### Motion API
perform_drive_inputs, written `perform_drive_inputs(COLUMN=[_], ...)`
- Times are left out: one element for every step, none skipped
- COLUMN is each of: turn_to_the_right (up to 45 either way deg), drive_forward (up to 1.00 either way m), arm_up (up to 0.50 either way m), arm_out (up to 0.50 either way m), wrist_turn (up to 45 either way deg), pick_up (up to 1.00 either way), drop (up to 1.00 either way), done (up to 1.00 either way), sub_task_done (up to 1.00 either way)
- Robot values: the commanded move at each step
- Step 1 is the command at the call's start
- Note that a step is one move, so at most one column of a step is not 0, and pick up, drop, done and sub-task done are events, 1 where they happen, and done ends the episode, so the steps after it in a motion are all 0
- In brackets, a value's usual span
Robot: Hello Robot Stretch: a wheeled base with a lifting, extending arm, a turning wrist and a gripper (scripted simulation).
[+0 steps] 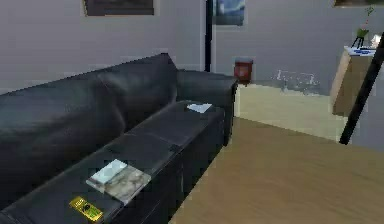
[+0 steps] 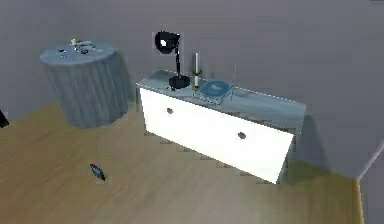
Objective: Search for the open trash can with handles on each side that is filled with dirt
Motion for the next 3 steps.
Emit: perform_drive_inputs(turn_to_the_right=[30.0,0.0,0.0], drive_forward=[0.00,1.00,1.00], arm_up=[0.00,0.00,0.00], arm_out=[0.00,0.00,0.00], wrist_turn=[0.0,0.0,0.0], pick_up=[0.00,0.00,0.00], drop=[0.00,0.00,0.00], done=[0.00,0.00,0.00], sub_task_done=[0.00,0.00,0.00])
